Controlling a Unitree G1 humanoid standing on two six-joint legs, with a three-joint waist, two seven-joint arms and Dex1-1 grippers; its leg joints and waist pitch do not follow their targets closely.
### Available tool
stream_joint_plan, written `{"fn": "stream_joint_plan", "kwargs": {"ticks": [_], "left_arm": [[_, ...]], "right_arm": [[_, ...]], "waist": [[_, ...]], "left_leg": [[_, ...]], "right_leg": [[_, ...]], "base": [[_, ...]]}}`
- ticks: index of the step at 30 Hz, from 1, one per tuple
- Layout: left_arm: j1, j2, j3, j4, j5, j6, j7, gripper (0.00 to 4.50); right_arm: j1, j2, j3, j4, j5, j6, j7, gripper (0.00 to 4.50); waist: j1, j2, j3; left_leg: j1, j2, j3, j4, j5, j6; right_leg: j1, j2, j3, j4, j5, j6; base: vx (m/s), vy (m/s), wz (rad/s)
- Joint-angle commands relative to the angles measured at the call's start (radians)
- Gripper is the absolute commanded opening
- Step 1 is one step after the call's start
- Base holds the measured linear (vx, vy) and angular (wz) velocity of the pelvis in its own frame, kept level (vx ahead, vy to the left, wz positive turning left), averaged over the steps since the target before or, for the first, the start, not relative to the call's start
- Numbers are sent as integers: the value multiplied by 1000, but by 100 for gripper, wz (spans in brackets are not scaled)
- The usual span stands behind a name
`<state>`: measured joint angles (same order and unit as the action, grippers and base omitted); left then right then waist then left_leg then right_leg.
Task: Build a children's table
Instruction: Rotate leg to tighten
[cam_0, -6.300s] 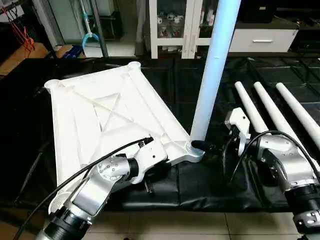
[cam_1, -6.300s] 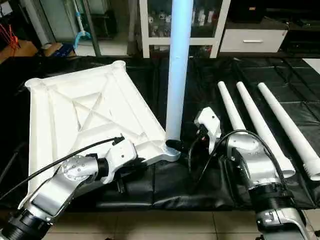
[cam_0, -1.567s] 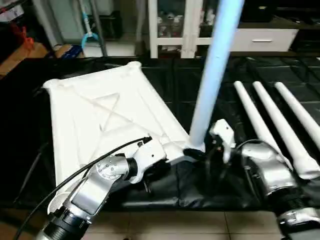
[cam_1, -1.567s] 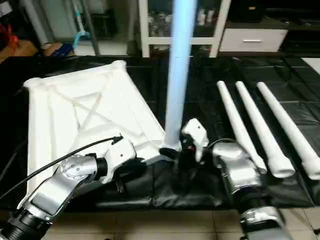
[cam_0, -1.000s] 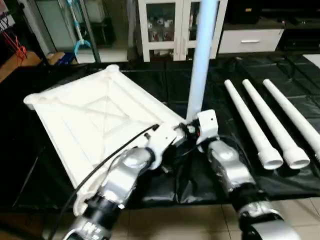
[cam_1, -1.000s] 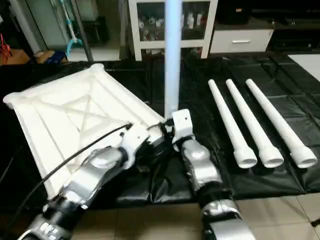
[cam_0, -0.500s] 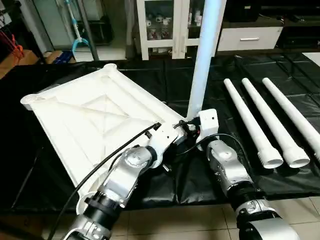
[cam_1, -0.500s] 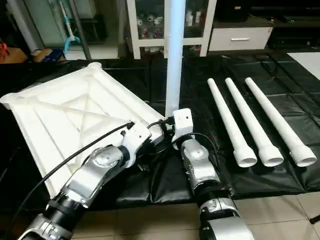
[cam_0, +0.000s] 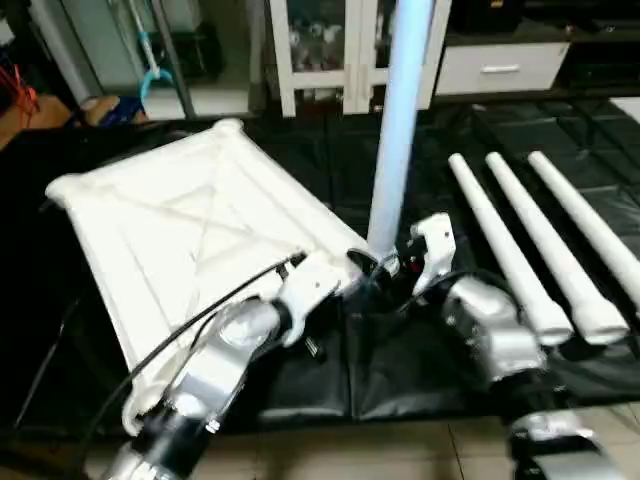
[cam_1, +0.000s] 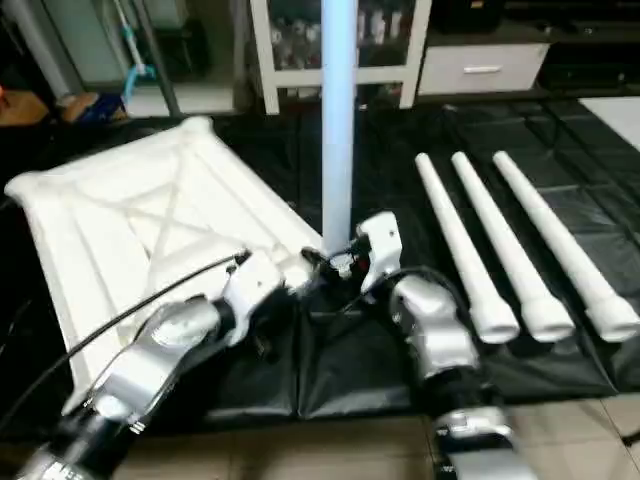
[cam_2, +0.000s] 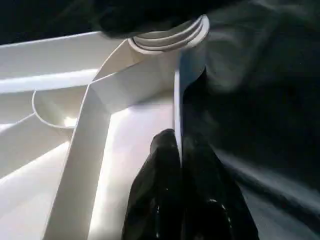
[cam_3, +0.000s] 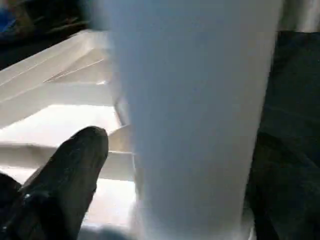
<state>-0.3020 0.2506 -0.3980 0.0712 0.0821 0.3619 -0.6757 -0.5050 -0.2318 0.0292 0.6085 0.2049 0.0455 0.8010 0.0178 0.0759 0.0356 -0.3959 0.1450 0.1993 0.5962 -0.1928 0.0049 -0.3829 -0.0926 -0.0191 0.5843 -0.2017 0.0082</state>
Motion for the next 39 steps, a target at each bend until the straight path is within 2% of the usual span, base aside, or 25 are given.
{"fn": "stream_joint_plan", "kwargs": {"ticks": [1, 4, 5, 10, 13, 19, 24, 26, 27, 33, 34, 37, 39], "left_arm": [[32, 3, -72, 1, -15, 10, -69, 0], [49, 19, -86, -38, -30, 24, -104, 0], [49, 19, -86, -39, -30, 26, -105, 0], [51, 26, -86, -48, -30, 28, -114, 0], [52, 29, -85, -52, -31, 28, -120, 0], [58, 32, -82, -61, -28, 39, -125, 0], [60, 37, -82, -64, -29, 41, -130, 0], [60, 38, -81, -63, -29, 41, -132, 0], [60, 38, -81, -62, -29, 41, -133, 0], [59, 39, -83, -61, -28, 41, -137, 0], [59, 39, -83, -61, -28, 42, -138, 0], [60, 40, -83, -60, -28, 44, -141, 0], [62, 40, -83, -60, -28, 44, -141, 0]], "right_arm": [[-3, -9, 22, -35, 17, 25, 61, 447], [3, -80, 59, -47, -10, 20, 171, 447], [3, -88, 63, -44, -16, 16, 182, 447], [-7, -124, 92, -25, -42, -2, 236, 447], [-14, -129, 96, -10, -53, -12, 245, 447], [-23, -145, 108, 11, -63, -35, 271, 447], [-24, -144, 98, 20, -55, -39, 274, 403], [-23, -143, 94, 21, -53, -38, 275, 389], [-22, -143, 92, 20, -51, -37, 277, 377], [-10, -142, 86, 11, -42, -33, 283, 335], [-8, -140, 85, 10, -40, -33, 283, 319], [-3, -128, 75, 15, -33, -31, 267, 310], [-2, -119, 67, 21, -32, -33, 246, 284]], "waist": [[1, -10, -59], [7, -14, -55], [11, -15, -55], [11, -18, -53], [11, -19, -55], [12, -20, -59], [13, -16, -60], [13, -18, -60], [13, -15, -59], [11, -17, -56], [11, -17, -56], [11, -18, -57], [11, -17, -58]], "left_leg": [[30, 85, -34, -73, -140, 124], [29, 84, -34, -74, -148, 116], [32, 85, -33, -74, -165, 109], [30, 83, -34, -76, -196, 88], [31, 83, -34, -75, -185, 90], [29, 81, -33, -66, -130, 121], [29, 82, -34, -65, -124, 132], [29, 81, -34, -64, -126, 130], [29, 82, -34, -65, -130, 129], [30, 82, -35, -69, -194, 99], [31, 82, -35, -69, -195, 97], [30, 81, -35, -68, -183, 99], [28, 81, -36, -67, -171, 103]], "right_leg": [[24, -50, 19, -45, 23, -280], [26, -50, 18, -46, 2, -276], [26, -51, 19, -48, -23, -276], [26, -52, 21, -53, -79, -267], [26, -52, 21, -52, -75, -267], [29, -52, 19, -44, -4, -284], [30, -52, 17, -42, 0, -290], [30, -51, 17, -42, -3, -293], [30, -51, 17, -42, -8, -292], [28, -51, 19, -48, -78, -281], [27, -51, 19, -48, -79, -280], [28, -51, 20, -46, -67, -281], [28, -51, 19, -44, -56, -281]], "base": [[0, 0, 0], [0, 0, 0], [0, 0, 0], [0, 0, 0], [0, 0, 0], [0, 0, 0], [0, 0, 0], [0, 0, 0], [0, 0, 0], [0, 0, 0], [0, 0, 0], [0, 0, 0], [0, 0, 0]]}}
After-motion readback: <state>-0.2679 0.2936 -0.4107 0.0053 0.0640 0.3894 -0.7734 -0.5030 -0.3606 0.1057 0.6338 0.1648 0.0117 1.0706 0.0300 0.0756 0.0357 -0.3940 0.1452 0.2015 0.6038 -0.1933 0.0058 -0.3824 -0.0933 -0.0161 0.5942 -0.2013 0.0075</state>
